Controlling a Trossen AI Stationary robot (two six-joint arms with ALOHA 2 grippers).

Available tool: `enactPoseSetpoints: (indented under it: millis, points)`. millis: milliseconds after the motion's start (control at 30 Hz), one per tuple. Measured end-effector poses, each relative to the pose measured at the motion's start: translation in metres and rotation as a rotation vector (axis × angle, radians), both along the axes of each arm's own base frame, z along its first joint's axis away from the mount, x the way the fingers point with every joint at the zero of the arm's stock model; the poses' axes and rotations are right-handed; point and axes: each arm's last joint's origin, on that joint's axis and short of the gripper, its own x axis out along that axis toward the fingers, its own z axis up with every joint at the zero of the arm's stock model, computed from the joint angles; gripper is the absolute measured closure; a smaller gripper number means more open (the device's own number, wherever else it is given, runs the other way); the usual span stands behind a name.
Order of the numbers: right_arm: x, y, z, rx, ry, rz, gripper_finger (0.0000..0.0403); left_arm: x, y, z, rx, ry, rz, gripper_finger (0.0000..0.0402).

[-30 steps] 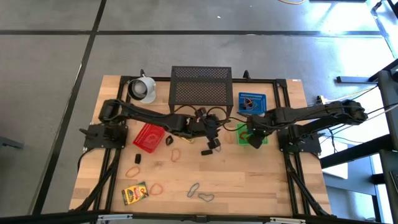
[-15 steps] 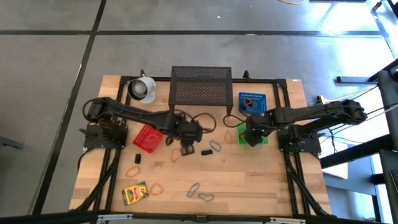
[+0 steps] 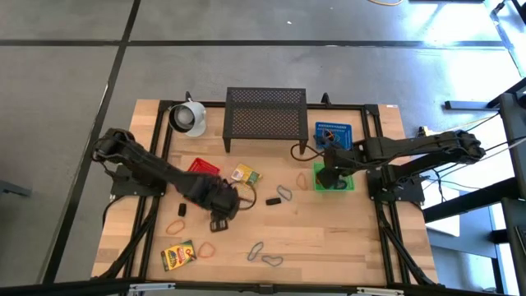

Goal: Pick & Place Office Desk Supplies
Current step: Put the orange rubber band into the blue bin

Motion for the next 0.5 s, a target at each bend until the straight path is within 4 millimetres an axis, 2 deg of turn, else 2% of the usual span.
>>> enactPoseSetpoints:
  millis: [133,233,367,500]
  points:
    - [0.002,0.0,0.002,-0.001,-0.032,-0.033,0.0186,-0.017,-0.017,-0.022,-0.025,0.028,0.004,0.024]
    - [0.003,0.0,0.002,0.005,-0.04,-0.052,0.0186,-0.028,-0.028,-0.031,-0.04,0.044,0.028,0.024]
    - [0.003,0.0,0.002,0.013,-0.045,-0.076,0.0186,-0.04,-0.048,-0.032,-0.072,0.047,-0.007,0.024]
    - [0.004,0.0,0.002,0.02,-0.057,-0.094,0.0186,-0.049,-0.073,-0.031,-0.12,-0.012,-0.121,0.024]
